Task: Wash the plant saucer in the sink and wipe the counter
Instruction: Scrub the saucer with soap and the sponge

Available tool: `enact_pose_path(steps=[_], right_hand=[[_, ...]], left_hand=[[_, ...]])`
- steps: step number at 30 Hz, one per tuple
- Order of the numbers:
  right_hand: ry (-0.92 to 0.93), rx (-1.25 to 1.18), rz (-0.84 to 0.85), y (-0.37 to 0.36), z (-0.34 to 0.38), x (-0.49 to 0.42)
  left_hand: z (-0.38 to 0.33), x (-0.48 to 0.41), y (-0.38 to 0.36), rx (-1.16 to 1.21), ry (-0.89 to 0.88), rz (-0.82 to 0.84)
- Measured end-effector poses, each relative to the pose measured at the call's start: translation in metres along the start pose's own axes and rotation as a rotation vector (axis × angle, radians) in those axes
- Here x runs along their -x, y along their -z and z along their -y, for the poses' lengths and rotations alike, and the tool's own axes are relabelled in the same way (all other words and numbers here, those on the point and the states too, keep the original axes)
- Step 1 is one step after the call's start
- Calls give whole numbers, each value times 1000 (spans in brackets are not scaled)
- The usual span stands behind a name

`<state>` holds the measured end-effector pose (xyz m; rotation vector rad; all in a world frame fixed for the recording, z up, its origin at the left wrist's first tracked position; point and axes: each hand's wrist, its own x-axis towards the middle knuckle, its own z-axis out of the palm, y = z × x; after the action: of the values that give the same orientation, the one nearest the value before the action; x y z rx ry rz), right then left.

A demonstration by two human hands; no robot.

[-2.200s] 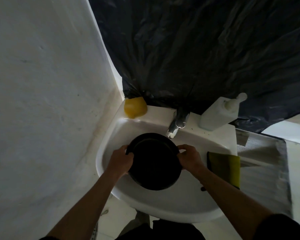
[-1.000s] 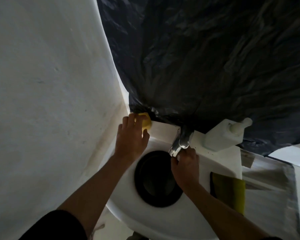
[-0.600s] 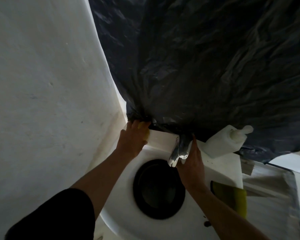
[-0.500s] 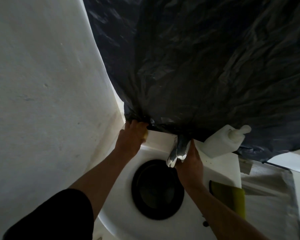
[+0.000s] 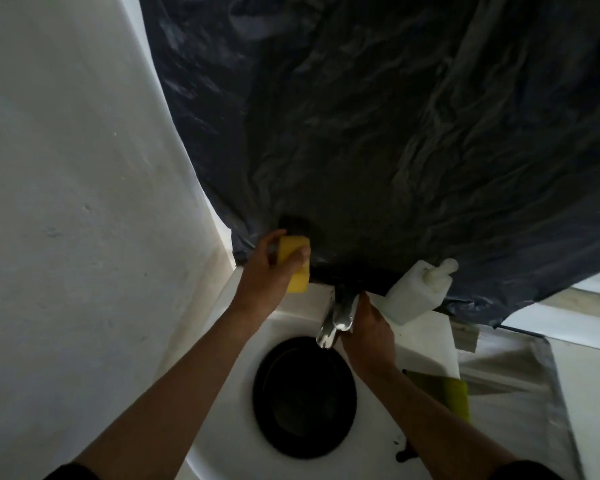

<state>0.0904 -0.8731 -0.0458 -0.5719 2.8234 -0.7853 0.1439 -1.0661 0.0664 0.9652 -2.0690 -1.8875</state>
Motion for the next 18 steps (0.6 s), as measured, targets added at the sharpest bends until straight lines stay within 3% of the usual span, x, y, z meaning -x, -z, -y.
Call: enact_pose_path(steps=[5,8,11,18], right_hand=[[-18,49,209,28,-2,-15],[5,32,223,49,2,-19],[55,-3,177,75,12,-15],[221,10,108,159,36,-8]], left_hand=[[-56,18,-10,576,169,209],[-77,26,-12,744,240,270],[-82,34,-14,791,289,277],[-50,61,-43,605,426,280]])
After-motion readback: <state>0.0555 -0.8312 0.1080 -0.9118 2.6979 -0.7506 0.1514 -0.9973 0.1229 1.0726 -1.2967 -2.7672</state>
